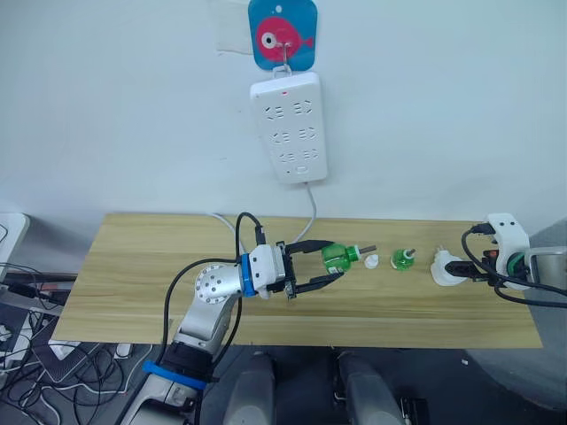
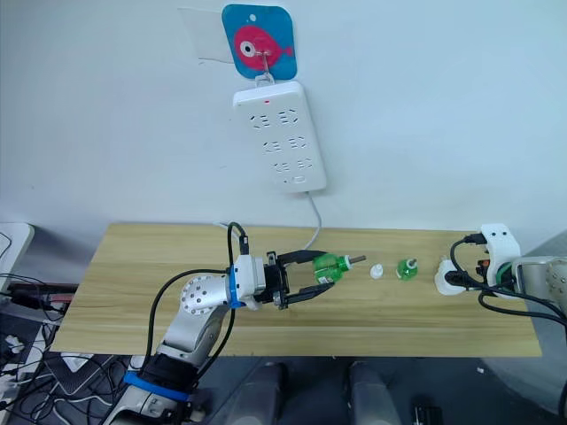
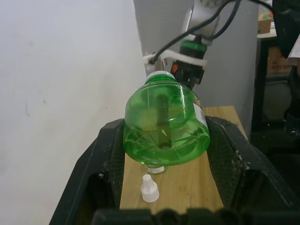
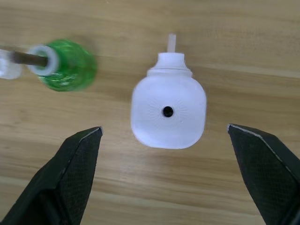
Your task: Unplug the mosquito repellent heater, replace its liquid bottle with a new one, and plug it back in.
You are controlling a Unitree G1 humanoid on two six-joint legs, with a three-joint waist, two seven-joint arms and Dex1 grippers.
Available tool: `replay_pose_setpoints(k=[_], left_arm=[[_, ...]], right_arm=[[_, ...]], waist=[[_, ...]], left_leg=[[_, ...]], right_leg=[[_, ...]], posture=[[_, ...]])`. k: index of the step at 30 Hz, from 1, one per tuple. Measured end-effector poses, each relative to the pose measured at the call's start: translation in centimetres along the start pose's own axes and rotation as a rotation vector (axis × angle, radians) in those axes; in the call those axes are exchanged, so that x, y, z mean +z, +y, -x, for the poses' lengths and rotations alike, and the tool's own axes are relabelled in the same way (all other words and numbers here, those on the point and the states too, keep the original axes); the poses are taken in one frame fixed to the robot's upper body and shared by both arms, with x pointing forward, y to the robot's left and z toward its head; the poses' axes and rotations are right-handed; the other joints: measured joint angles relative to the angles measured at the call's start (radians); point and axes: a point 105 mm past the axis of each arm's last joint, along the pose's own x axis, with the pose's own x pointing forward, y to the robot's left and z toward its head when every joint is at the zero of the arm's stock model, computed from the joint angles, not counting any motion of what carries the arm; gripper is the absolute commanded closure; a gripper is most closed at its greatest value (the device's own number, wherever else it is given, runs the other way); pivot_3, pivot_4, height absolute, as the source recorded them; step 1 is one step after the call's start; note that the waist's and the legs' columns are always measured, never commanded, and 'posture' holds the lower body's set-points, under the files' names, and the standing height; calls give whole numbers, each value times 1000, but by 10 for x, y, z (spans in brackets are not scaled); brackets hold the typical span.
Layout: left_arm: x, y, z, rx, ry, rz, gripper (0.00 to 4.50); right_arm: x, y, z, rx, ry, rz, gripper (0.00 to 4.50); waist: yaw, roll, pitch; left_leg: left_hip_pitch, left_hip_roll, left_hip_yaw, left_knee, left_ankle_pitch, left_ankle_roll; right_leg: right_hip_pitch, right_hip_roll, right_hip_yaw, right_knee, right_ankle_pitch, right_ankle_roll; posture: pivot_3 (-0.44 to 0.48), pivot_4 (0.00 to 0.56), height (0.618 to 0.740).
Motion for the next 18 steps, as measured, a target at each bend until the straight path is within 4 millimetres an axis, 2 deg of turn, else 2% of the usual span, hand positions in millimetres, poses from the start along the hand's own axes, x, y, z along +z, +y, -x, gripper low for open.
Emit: replay_pose_setpoints(k=[8,15,18], left_arm=[[2,1,1,24,6,-2,2275],[0,-1,3,31,14,8,2275],[0,-1,3,36,17,10,2275]], right_arm=[[10,2,-15,-15,24,15,55],[2,-7,-25,-54,75,-4,55],[0,-5,-27,-45,85,-11,55]], waist=[[8,1,4],[21,2,12],[22,2,18]], left_leg=[[0,0,0,0,0,0],[0,0,0,-1,0,0],[-1,0,0,-1,0,0]], right_leg=[[0,0,0,0,-2,3],[0,0,0,0,-2,3],[-1,0,0,0,-2,3]], posture=[[268,327,740],[275,332,740],[273,335,740]])
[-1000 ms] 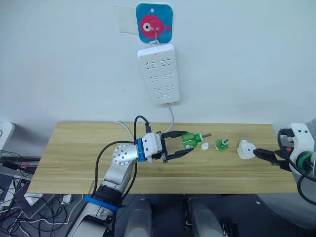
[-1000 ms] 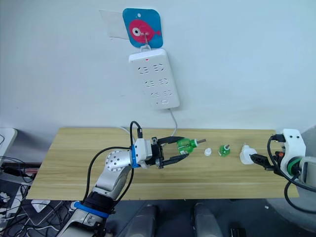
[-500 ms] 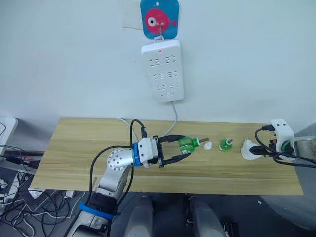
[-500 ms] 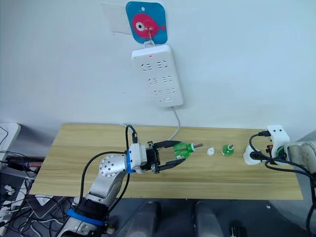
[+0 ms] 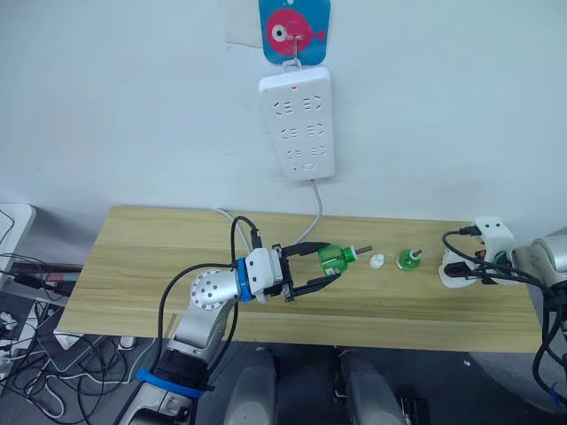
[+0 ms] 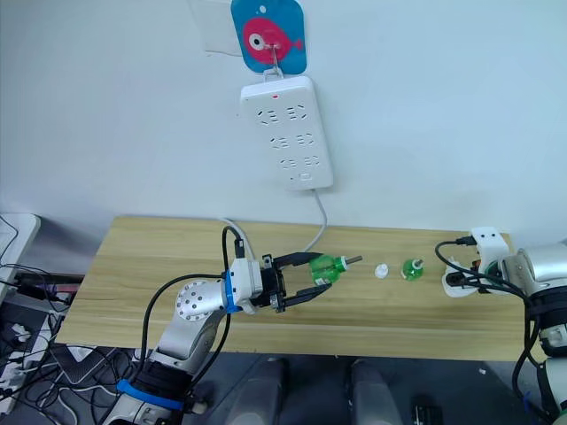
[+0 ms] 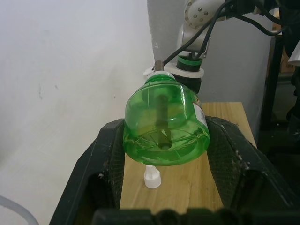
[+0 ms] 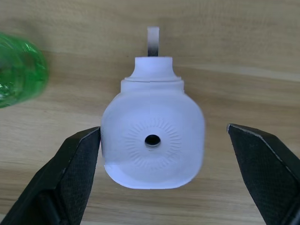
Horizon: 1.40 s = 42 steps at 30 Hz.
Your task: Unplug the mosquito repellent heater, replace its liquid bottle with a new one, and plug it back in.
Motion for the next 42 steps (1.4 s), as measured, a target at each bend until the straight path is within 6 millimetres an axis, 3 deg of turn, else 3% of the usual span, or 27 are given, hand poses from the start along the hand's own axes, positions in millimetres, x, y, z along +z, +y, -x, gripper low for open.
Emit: replay_pose_setpoints(k=[17,33,36,39,42], left_arm=[[0,1,0,8,5,0,2275],[0,0,-1,1,7,-3,2275],[0,1,-1,1,7,-4,2275],[0,1,-1,0,7,-5,2275],[0,1,-1,0,7,-6,2275]], right_arm=[[-7,-4,-7,-2,26,-63,55],[2,-4,-7,25,5,-82,55],[0,-4,-8,30,13,-89,602],[1,-4,-6,32,7,-95,1549],[2,-4,-6,34,4,-101,1546]], waist=[[1,0,7],[0,0,13],[0,1,15],[0,-1,18],[0,0,20]], left_leg=[[-1,0,0,-1,0,0],[-1,0,0,-2,0,0],[-2,0,0,-2,0,0],[-2,0,0,-2,0,0],[-2,0,0,-2,0,0]], right_leg=[[-1,0,0,-1,0,0],[-1,0,0,-3,0,0],[-1,0,0,-4,0,0],[-1,0,0,-4,0,0],[-1,0,0,-4,0,0]], posture=[[270,346,740],[265,345,740],[265,345,740],[262,346,740],[262,346,740]])
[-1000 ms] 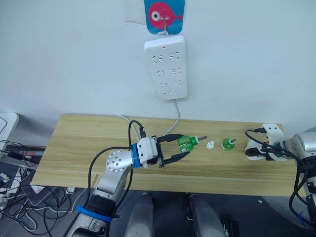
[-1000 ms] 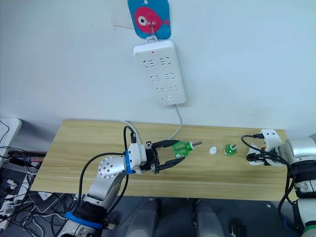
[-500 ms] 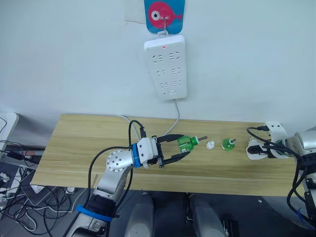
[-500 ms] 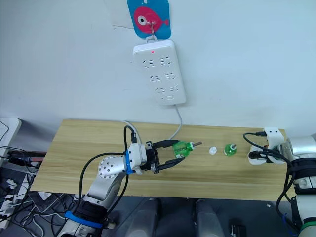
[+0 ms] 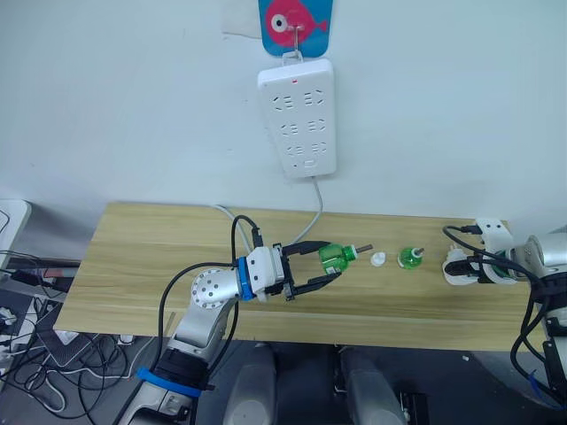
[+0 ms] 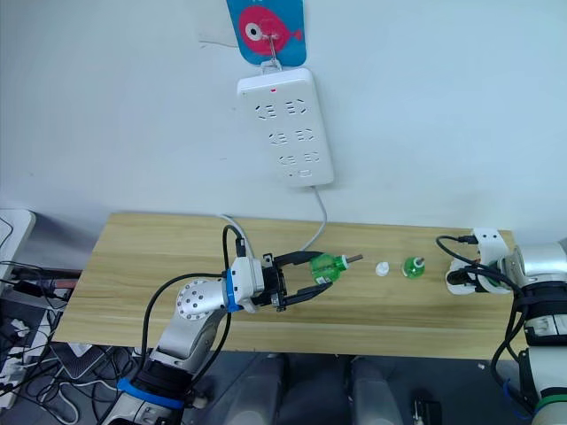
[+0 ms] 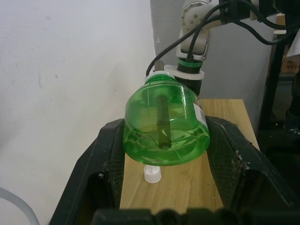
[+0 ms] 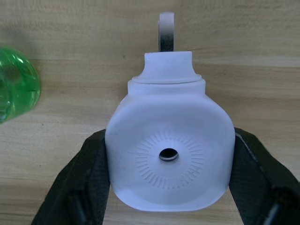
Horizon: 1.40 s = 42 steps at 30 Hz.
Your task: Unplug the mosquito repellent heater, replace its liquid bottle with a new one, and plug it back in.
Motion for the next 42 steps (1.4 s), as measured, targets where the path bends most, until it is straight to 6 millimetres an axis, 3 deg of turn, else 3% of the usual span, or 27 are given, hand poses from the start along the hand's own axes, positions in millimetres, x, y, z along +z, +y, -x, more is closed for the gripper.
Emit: replay_pose_setpoints(k=[6,8,11,13,17,23,27,34,42], left_arm=[[1,1,-1,-5,-1,-5,2275],[1,1,-1,-18,-2,-9,2275],[-1,1,4,-39,14,-7,2275],[-2,-1,8,-65,23,0,2275],[1,-6,15,-138,17,-2,2275],[11,-5,14,-214,-17,-56,2275],[14,-4,14,-234,-29,-58,2275],[19,0,13,-262,-31,-93,2275],[20,8,16,-244,-20,-106,2275]], right_arm=[[-1,-2,9,8,-25,-18,1546],[-6,-5,22,30,-29,-34,1546],[-18,1,57,142,-37,-35,1546],[-28,14,84,268,-40,-41,1546],[-40,43,113,593,-80,-102,1546],[-30,82,155,976,-214,-111,1546],[-33,108,157,1095,-229,-153,1546],[-28,161,139,1191,-302,-204,1546],[-22,172,136,1196,-331,-213,1546]], waist=[[1,1,4],[2,3,5],[6,4,6],[6,4,5],[-1,3,6],[-3,2,7],[-2,2,7],[-1,1,7],[1,1,7]], left_leg=[[-1,0,0,0,0,0],[-3,0,-1,0,0,0],[-9,0,-1,0,0,0],[-12,0,-1,1,0,0],[-12,0,0,1,0,0],[-13,0,2,3,0,0],[-14,0,2,3,0,0],[-14,0,1,3,0,0],[-14,0,1,3,0,0]], right_leg=[[-1,0,-1,0,0,0],[-2,-1,-1,0,0,1],[-9,-2,-2,0,-1,1],[-11,-2,-4,0,3,-3],[-11,-2,-2,1,2,-1],[-11,0,-1,1,0,4],[-12,-1,-1,0,0,4],[-14,-1,-2,1,1,4],[-14,-1,-2,2,1,4]], posture=[[255,339,740],[238,339,740],[220,330,740],[207,327,740],[194,328,740],[198,325,740],[209,319,740],[229,311,740],[238,305,740]])
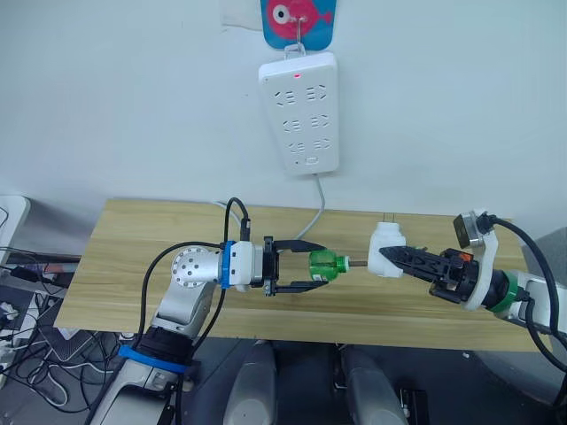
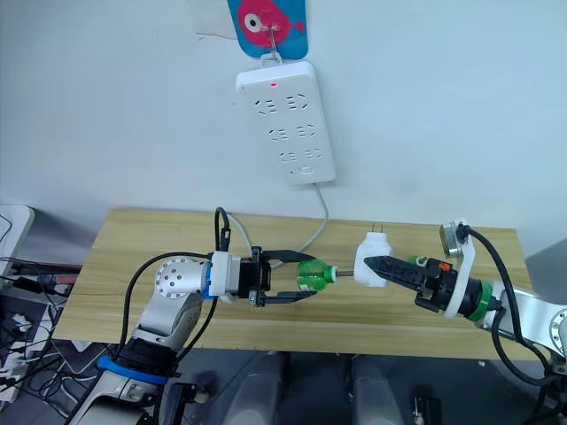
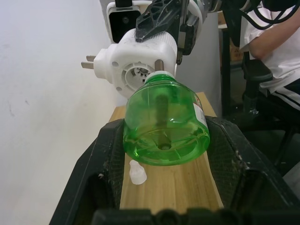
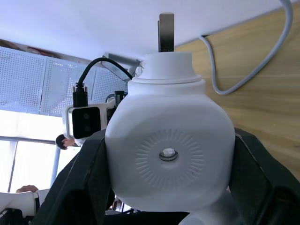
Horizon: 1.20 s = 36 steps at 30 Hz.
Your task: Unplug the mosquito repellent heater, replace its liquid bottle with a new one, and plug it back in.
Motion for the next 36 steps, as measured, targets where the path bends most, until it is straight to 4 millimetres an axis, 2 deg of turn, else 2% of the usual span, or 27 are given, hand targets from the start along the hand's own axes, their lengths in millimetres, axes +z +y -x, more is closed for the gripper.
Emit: replay_pose_setpoints(k=[13,19,28,36], left_arm=[[0,1,5,-26,7,-4,2275],[1,3,-2,-14,-22,-15,2275],[-3,2,-2,-10,-19,0,2275],[-3,0,-1,-32,-18,-11,2275]], right_arm=[[-10,9,7,48,70,8,1546],[-13,10,2,62,91,3,1546],[-12,12,-9,94,86,3,1546],[-12,12,-10,88,94,6,1546]], waist=[[0,0,0],[1,0,0],[0,0,0],[0,0,0]], left_leg=[[0,0,0,0,0,0],[0,0,0,1,0,0],[0,0,0,1,0,0],[1,0,0,1,0,0]], right_leg=[[0,0,0,1,0,0],[0,0,0,1,3,-5],[0,0,0,2,3,-5],[0,0,0,3,3,-5]], posture=[[236,301,740],[236,301,740],[224,302,740],[226,305,740]])
